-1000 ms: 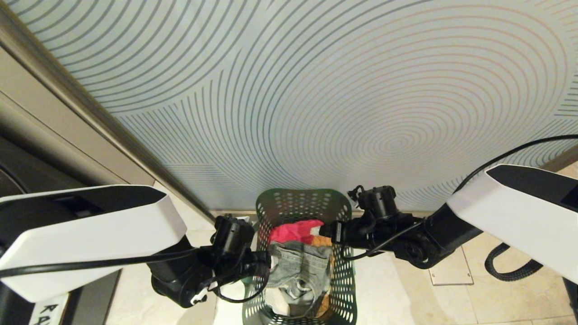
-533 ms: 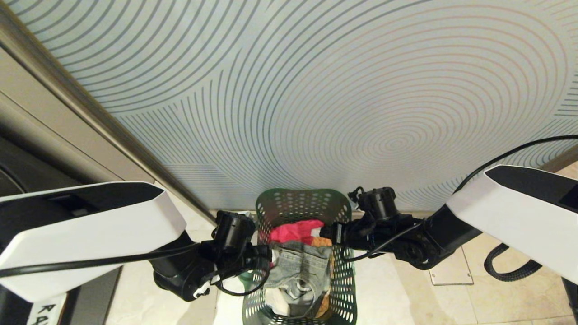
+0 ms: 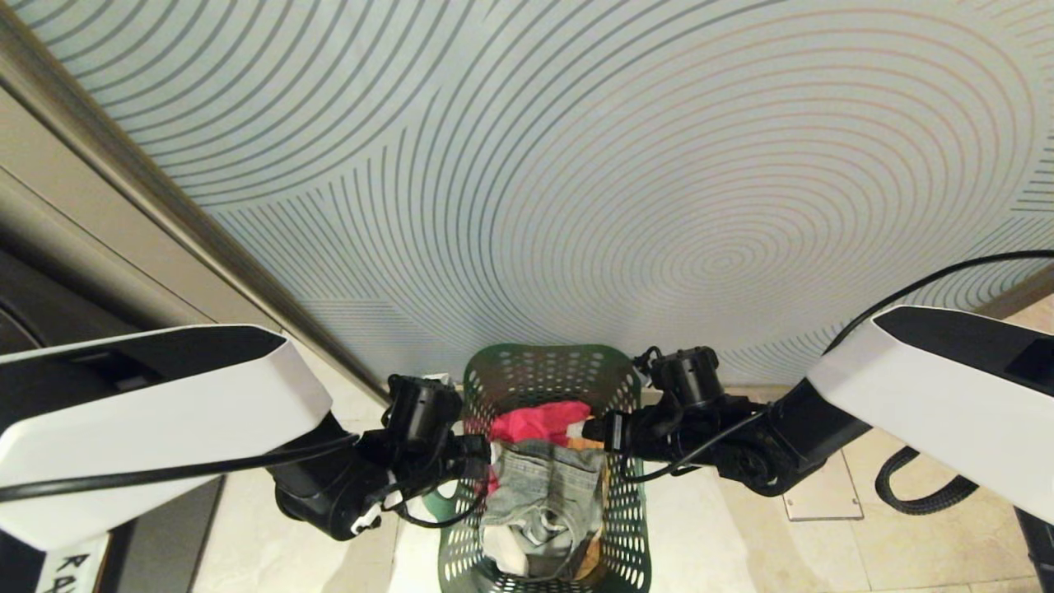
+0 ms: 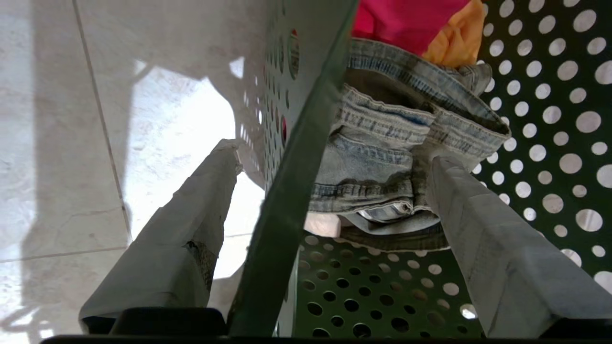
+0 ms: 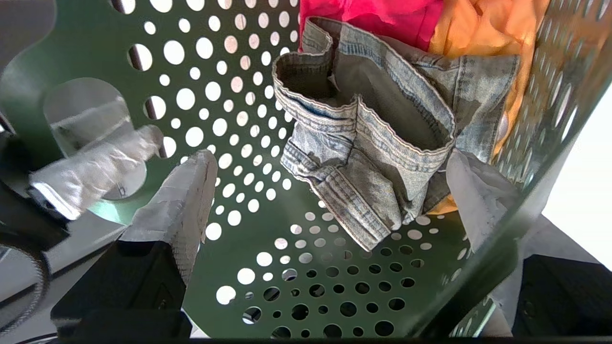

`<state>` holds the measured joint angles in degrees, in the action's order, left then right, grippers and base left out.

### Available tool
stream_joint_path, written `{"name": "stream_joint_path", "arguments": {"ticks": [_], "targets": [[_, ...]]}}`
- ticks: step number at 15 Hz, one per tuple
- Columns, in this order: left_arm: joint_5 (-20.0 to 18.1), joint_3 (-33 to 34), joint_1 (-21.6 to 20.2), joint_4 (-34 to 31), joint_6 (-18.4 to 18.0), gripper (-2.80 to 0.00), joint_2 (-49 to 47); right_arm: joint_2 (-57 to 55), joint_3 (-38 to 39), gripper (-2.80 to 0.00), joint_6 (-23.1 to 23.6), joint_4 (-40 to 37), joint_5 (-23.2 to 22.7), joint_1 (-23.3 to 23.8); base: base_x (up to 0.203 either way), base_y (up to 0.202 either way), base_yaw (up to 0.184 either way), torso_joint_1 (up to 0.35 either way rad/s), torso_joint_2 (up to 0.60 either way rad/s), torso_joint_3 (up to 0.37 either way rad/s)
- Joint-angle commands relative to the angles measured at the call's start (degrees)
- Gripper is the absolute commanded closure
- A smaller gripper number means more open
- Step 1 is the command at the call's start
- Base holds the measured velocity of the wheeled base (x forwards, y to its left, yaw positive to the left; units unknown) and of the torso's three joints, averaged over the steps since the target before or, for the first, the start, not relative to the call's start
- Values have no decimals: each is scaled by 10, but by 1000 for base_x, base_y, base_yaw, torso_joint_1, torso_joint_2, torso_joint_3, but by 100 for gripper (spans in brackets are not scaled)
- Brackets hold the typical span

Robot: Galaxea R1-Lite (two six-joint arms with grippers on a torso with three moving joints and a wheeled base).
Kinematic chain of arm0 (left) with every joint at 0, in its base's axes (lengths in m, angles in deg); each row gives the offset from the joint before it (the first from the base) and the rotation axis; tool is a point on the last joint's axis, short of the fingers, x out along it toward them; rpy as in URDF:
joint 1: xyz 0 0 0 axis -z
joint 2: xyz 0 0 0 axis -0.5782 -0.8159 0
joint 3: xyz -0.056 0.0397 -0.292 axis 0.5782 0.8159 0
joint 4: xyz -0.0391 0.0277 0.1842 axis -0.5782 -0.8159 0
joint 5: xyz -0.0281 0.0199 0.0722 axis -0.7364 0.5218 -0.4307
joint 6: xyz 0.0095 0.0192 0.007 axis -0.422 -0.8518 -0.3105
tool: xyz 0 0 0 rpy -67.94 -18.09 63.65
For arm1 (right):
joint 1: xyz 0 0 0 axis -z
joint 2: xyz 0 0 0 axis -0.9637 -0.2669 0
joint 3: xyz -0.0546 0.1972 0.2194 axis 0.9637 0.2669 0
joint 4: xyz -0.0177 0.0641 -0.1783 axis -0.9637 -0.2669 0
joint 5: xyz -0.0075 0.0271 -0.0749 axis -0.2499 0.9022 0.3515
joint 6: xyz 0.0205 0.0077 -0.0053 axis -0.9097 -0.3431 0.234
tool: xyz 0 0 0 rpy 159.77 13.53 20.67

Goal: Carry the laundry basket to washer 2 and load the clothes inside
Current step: Pick up the clothes basket and put it beside the washing machine

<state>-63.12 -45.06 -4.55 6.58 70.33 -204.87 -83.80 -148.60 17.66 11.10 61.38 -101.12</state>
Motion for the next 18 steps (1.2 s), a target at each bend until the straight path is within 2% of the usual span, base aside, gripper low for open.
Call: {"name": "stream_joint_path", "arguments": {"ticks": [1,6,9,13,18], "targets": [[1,1,0,1,1,-280,15,-2,0,-280,-1,1,-1,0,0,0,0,0,0,0],[-9,-1,-1,-48,5,-280,63,-6,0,-280,0,1,-1,0,0,0,0,0,0,0],[-54,-2,-10,-84,21,-280,66,-9,0,-280,1,3,0,-1,0,0,0,0,0,0],[-80,0,-14,-97,27,-280,62,-19,-6,-280,0,4,5,-4,0,0,0,0,0,0],[-115,-2,-12,-113,59,-280,65,-22,-8,-280,1,5,12,-6,0,0,0,0,0,0]]}}
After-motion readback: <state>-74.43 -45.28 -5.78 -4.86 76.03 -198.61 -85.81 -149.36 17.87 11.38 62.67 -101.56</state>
